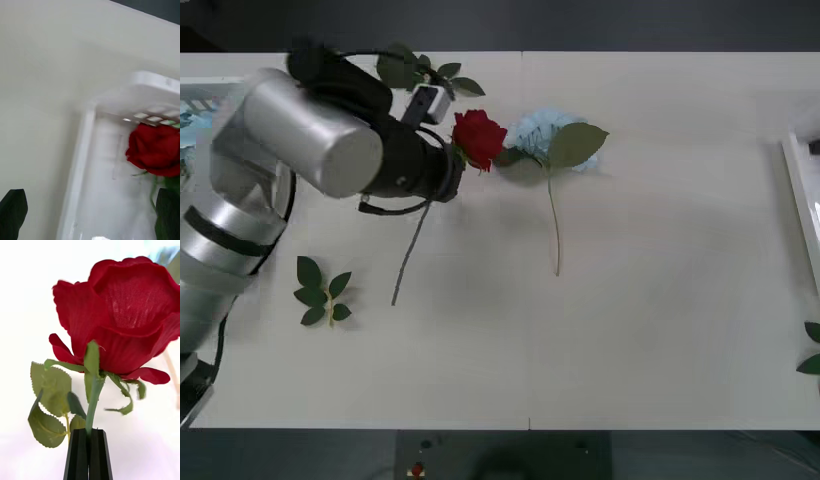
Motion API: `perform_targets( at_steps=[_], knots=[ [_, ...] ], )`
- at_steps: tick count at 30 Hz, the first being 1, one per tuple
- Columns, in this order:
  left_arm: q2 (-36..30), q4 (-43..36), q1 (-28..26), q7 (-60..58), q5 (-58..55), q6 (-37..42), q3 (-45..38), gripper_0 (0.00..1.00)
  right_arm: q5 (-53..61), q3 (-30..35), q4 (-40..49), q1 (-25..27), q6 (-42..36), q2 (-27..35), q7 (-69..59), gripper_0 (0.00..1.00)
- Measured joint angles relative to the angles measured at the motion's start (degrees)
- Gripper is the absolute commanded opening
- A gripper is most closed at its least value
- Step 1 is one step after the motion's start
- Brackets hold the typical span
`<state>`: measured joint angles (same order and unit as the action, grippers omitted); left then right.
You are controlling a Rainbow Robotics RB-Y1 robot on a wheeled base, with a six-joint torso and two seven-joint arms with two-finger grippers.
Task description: Put the red flowers into the right box and the blue flowers into the left box
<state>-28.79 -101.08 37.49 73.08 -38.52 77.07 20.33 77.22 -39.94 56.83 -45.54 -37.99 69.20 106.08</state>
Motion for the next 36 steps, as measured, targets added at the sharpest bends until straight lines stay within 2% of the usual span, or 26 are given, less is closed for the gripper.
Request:
perform_targets(
  at_steps=[7, 9, 11, 13, 17, 23, 28, 33, 36],
  knots=[
    [-2.27, -10.38, -7.54, 0.04, -9.0, -2.36, -12.02, 0.0, 16.89, 0.06, 2.72, 0.01, -5.27, 0.06, 13.77, 1.0],
    [-2.27, -11.77, -9.73, 0.19, -11.85, -6.38, -14.19, 0.0, 26.12, 0.15, 2.37, 0.16, -7.41, 0.06, 18.79, 1.0],
    [-2.27, -12.37, -11.75, 0.79, -15.26, -11.56, -15.43, 0.0, 40.08, 0.29, 1.4, 0.89, -9.62, 0.05, 24.98, 1.0],
    [-2.27, -12.41, -13.71, 1.66, -19.58, -17.41, -15.91, 0.0, 45.73, 0.87, 1.2, 2.29, -10.73, 0.03, 31.28, 1.0],
    [-2.21, -12.41, -17.37, 6.91, -26.97, -28.28, -15.86, 0.0, 52.49, 4.29, 1.2, 6.27, -13.63, -0.82, 39.86, 1.0],
    [0.41, -12.41, -18.77, 10.42, -31.58, -32.49, -15.81, 0.0, 63.77, 7.87, 1.05, 10.94, -19.13, -4.08, 48.66, 1.0],
    [4.35, -11.92, -18.76, 10.42, -31.54, -42.01, -12.33, 0.0, 72.14, 7.76, 1.33, 13.55, -23.27, -7.02, 48.68, 1.0],
    [8.08, -9.23, -18.75, 10.44, -30.09, -50.12, -6.51, 0.0, 77.05, 7.77, 7.39, 17.03, -23.7, -8.5, 48.68, 1.0],
    [9.95, -7.79, -18.74, 10.46, -30.01, -51.63, -4.55, 0.0, 77.15, 7.85, 12.53, 18.82, -23.36, -8.63, 48.68, 1.0]
  ],
)
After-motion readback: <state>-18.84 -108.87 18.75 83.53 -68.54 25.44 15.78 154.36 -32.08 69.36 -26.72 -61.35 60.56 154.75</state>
